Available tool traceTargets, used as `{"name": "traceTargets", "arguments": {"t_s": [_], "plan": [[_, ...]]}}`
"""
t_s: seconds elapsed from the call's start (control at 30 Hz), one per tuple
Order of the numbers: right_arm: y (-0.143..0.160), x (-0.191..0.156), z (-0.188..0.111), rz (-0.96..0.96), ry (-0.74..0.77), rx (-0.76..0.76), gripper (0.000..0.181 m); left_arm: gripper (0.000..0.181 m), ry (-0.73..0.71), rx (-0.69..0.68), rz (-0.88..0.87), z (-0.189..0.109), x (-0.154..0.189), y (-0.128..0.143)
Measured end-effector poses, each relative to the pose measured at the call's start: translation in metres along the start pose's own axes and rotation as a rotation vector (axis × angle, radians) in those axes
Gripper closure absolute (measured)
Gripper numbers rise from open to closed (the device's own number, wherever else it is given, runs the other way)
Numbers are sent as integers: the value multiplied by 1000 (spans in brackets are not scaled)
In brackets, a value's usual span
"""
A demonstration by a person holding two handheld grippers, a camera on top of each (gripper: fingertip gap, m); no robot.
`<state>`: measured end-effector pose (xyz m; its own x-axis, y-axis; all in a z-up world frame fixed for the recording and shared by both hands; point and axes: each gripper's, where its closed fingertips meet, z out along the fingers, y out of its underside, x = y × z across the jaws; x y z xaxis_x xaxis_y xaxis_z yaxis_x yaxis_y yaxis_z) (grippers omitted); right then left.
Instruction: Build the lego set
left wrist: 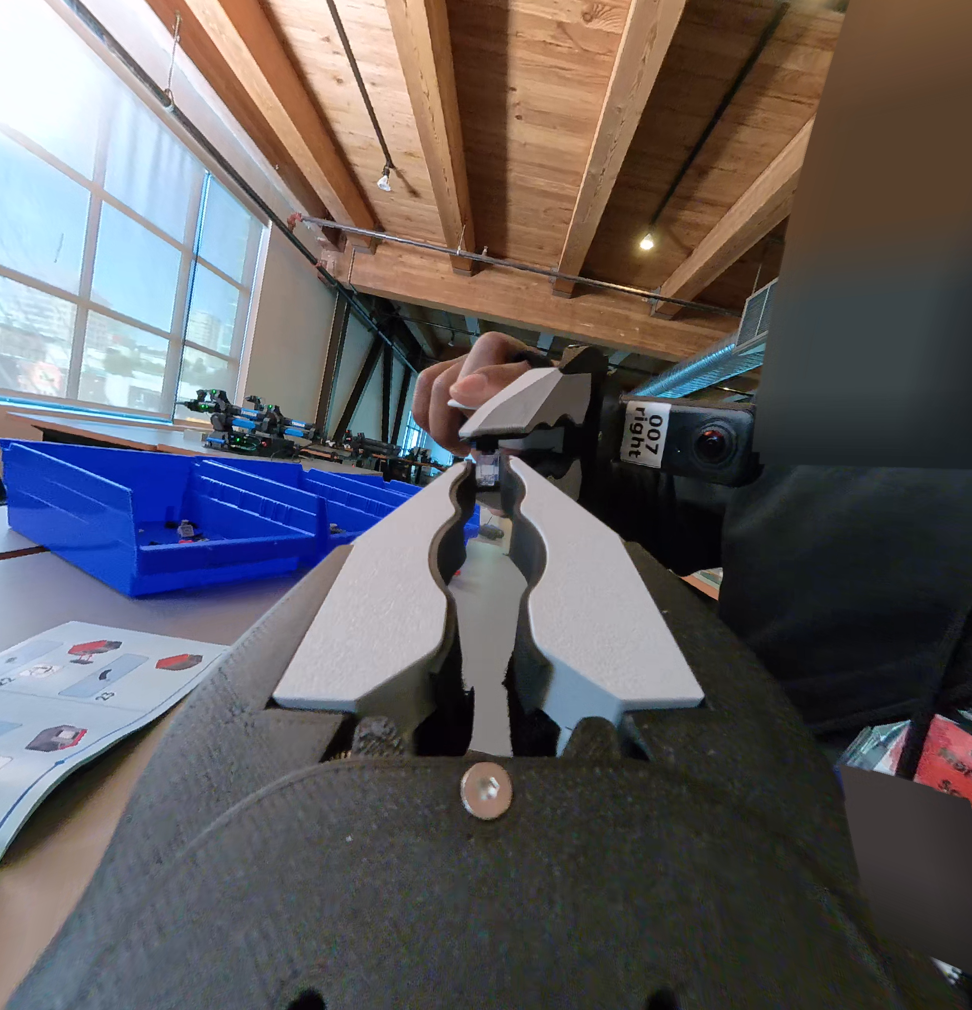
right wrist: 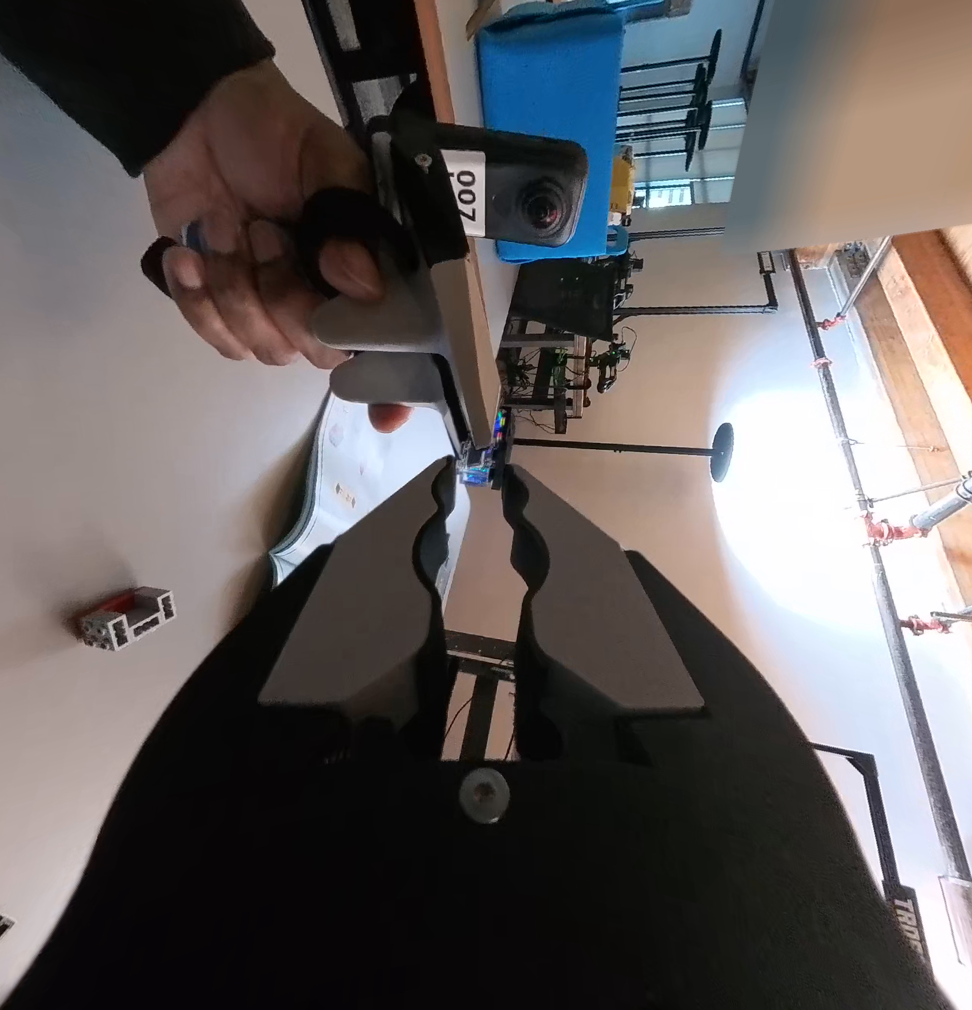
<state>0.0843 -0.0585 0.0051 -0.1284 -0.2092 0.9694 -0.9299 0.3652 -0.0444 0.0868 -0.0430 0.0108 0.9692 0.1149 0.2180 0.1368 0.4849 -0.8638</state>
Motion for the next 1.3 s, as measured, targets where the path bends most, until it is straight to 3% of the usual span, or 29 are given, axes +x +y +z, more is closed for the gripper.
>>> {"name": "traceTargets", "arguments": {"t_s": [0.6, 0.8, 0.97, 1.2, 1.3], "plan": [[22, -17, 3, -196, -42, -107, 168, 173, -73, -66, -164, 4, -23, 17], [21, -13, 1, 93, -80, -51, 167, 173, -61, -47, -143, 6, -19, 14], [26, -16, -3, 311, -180, -41, 166, 164, -112, -83, 69, -6, -14, 9], [16, -27, -7, 465, -346, 5, 166, 155, -171, -205, 289, -8, -12, 22], [12, -28, -9, 499, -381, 24, 166, 154, -154, -197, 324, -6, -7, 22]]}}
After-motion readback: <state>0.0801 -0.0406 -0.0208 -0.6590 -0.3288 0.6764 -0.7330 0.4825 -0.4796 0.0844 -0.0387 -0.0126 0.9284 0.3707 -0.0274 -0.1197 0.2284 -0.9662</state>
